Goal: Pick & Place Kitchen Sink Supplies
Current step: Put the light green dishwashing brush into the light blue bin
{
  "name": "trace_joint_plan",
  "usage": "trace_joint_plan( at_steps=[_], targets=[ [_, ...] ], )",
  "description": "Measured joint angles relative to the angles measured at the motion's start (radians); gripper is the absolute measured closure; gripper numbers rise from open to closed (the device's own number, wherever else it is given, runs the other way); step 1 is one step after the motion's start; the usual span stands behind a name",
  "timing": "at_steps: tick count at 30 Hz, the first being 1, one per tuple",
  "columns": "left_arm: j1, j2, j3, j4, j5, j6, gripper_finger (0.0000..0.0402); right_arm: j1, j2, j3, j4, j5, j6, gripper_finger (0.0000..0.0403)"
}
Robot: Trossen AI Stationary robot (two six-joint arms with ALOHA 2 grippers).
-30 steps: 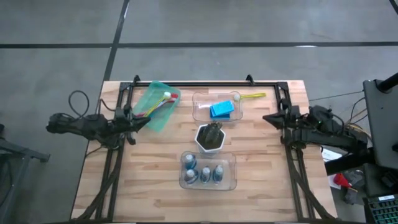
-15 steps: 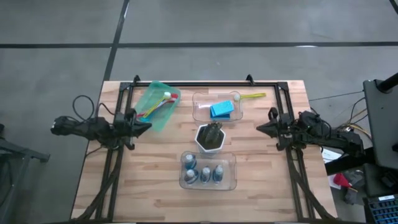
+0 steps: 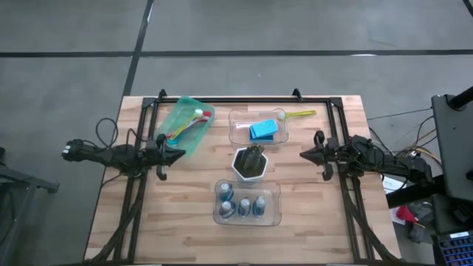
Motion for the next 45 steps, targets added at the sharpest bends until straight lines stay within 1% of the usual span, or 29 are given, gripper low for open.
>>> trace_joint_plan(
  at_steps=[3, 6, 10, 12, 14, 16, 18, 20, 21, 23, 25, 27, 29, 32, 33, 34, 36, 37, 40, 41, 42, 43, 45],
  targets=[
    [0.000, 0.003, 0.000, -0.004, -0.008, 0.009, 0.0396, 0.000, 0.028, -0.003, 0.010, 0.004, -0.011, 0.0394],
    [0.000, 0.004, -0.001, -0.004, -0.046, 0.039, 0.0396, 0.000, 0.056, -0.004, 0.009, 0.005, -0.029, 0.0394],
    [0.000, 0.002, -0.001, -0.001, -0.069, 0.059, 0.0396, 0.000, 0.074, -0.004, 0.009, 0.006, -0.027, 0.0394],
    [0.000, 0.002, -0.001, 0.005, -0.068, 0.069, 0.0396, -0.001, 0.071, -0.004, 0.032, 0.006, 0.003, 0.0394],
    [0.000, 0.002, 0.000, 0.024, -0.068, 0.030, 0.0396, -0.001, 0.071, -0.005, 0.098, 0.008, 0.086, 0.0394],
    [0.000, 0.002, 0.005, 0.058, -0.069, -0.056, 0.0396, -0.001, 0.077, -0.004, 0.223, 0.059, 0.237, 0.0394],
    [0.000, 0.002, 0.013, 0.121, -0.069, -0.093, 0.0396, -0.003, 0.083, -0.003, 0.318, 0.171, 0.372, 0.0394],
    [0.000, 0.002, 0.017, 0.181, -0.069, -0.109, 0.0396, -0.003, 0.098, -0.003, 0.377, 0.290, 0.450, 0.0394],
    [0.000, 0.002, 0.016, 0.202, -0.070, -0.110, 0.0396, -0.003, 0.107, -0.002, 0.402, 0.330, 0.491, 0.0394],
    [0.000, 0.002, 0.016, 0.247, -0.072, -0.113, 0.0396, -0.003, 0.122, 0.017, 0.451, 0.373, 0.597, 0.0394],
    [0.000, 0.002, 0.017, 0.282, -0.076, -0.114, 0.0396, -0.003, 0.138, 0.048, 0.458, 0.381, 0.660, 0.0394],
    [0.000, 0.003, 0.017, 0.281, -0.076, -0.107, 0.0396, -0.003, 0.179, 0.086, 0.455, 0.386, 0.651, 0.0394],
    [0.000, 0.002, 0.017, 0.239, -0.075, -0.072, 0.0396, -0.002, 0.243, 0.140, 0.463, 0.413, 0.623, 0.0394],
    [-0.001, 0.005, 0.016, 0.148, -0.075, -0.080, 0.0396, -0.003, 0.355, 0.250, 0.480, 0.514, 0.593, 0.0394],
    [-0.001, 0.006, 0.016, 0.122, -0.075, -0.084, 0.0396, -0.003, 0.393, 0.289, 0.479, 0.531, 0.596, 0.0394],
    [-0.001, 0.006, 0.016, 0.102, -0.075, -0.087, 0.0396, -0.003, 0.426, 0.326, 0.474, 0.533, 0.590, 0.0394],
    [-0.001, 0.007, 0.016, 0.094, -0.075, -0.078, 0.0396, -0.004, 0.491, 0.397, 0.437, 0.541, 0.516, 0.0394],
    [-0.001, 0.006, 0.016, 0.099, -0.076, -0.071, 0.0396, -0.004, 0.518, 0.434, 0.411, 0.558, 0.457, 0.0394],
    [-0.001, 0.006, 0.016, 0.096, -0.079, -0.066, 0.0396, -0.005, 0.601, 0.552, 0.297, 0.581, 0.191, 0.0394],
    [-0.001, 0.006, 0.016, 0.095, -0.078, -0.066, 0.0396, -0.005, 0.630, 0.594, 0.265, 0.584, 0.168, 0.0394],
    [-0.001, 0.006, 0.016, 0.094, -0.079, -0.066, 0.0396, -0.005, 0.662, 0.636, 0.227, 0.609, 0.189, 0.0394],
    [-0.001, 0.006, 0.016, 0.091, -0.078, -0.069, 0.0396, -0.012, 0.692, 0.679, 0.176, 0.657, 0.227, 0.0394],
    [-0.001, 0.007, 0.016, 0.087, -0.075, -0.086, 0.0396, -0.038, 0.747, 0.768, 0.012, 0.726, 0.273, 0.0394]
  ],
)
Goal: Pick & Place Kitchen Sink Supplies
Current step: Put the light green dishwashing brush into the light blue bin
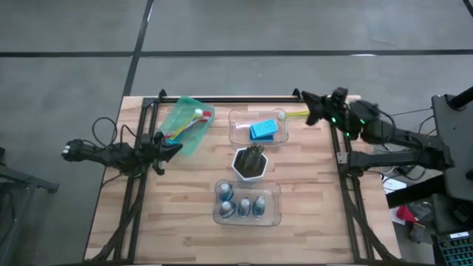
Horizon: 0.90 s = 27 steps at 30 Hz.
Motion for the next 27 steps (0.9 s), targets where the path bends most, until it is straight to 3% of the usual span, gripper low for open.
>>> trace_joint_plan(
  at_steps=[5, 8, 12, 19, 23, 27],
  targets=[
    [0.000, 0.002, 0.000, 0.002, 0.006, -0.020, 0.0396, -0.115, 0.118, 0.195, -0.554, -0.047, 0.008, 0.0394],
    [0.000, 0.002, 0.000, 0.003, 0.006, -0.031, 0.0396, -0.164, 0.184, 0.273, -0.748, -0.046, -0.091, 0.0394],
    [0.000, 0.002, 0.000, 0.004, 0.005, -0.056, 0.0396, -0.226, 0.260, 0.330, -0.808, -0.074, -0.216, 0.0394],
    [0.000, 0.002, 0.001, 0.057, 0.004, -0.264, 0.0396, -0.467, 0.433, 0.360, -0.860, -0.511, -0.296, 0.0389],
    [0.000, 0.003, 0.002, 0.059, 0.002, -0.367, 0.0396, -0.572, 0.529, 0.358, -0.880, -0.651, -0.395, 0.0360],
    [0.000, 0.005, 0.002, 0.058, 0.000, -0.418, 0.0396, -0.647, 0.632, 0.365, -0.919, -0.720, -0.506, 0.0311]
  ],
)
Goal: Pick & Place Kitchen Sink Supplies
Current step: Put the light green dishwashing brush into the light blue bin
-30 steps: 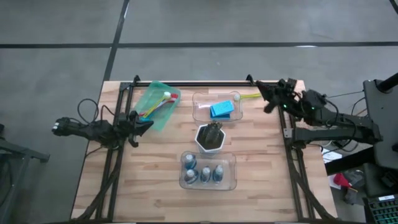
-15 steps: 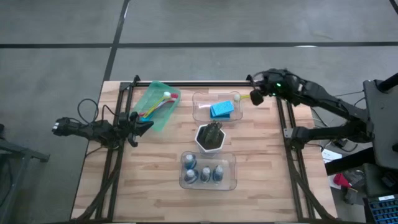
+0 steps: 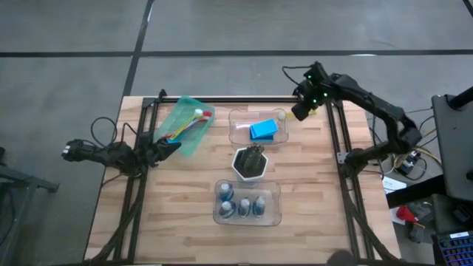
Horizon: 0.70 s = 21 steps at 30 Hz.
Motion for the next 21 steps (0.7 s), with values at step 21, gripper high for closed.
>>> trace_joint_plan(
  at_steps=[21],
  targets=[
    [0.000, 0.000, 0.000, -0.001, 0.000, -0.050, 0.0396, -0.070, 0.374, 0.042, -0.029, 0.155, -0.631, 0.0220]
  ],
)
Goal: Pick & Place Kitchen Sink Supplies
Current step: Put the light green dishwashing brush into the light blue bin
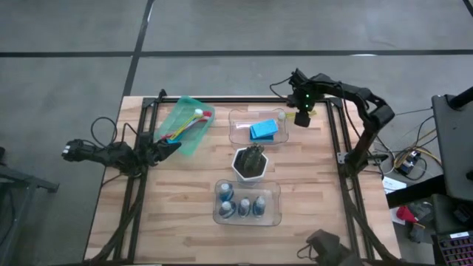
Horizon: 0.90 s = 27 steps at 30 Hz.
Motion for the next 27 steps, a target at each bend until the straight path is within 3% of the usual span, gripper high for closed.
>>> trace_joint_plan(
  at_steps=[6, 27],
  targets=[
    [0.000, 0.000, 0.000, -0.001, -0.002, -0.006, 0.0396, -0.022, 0.036, -0.001, 0.062, 0.027, -0.061, 0.0229],
    [0.000, 0.000, 0.000, 0.000, -0.019, -0.055, 0.0396, -0.041, 0.128, -0.004, 0.177, 0.022, 0.020, 0.0285]
  ],
)
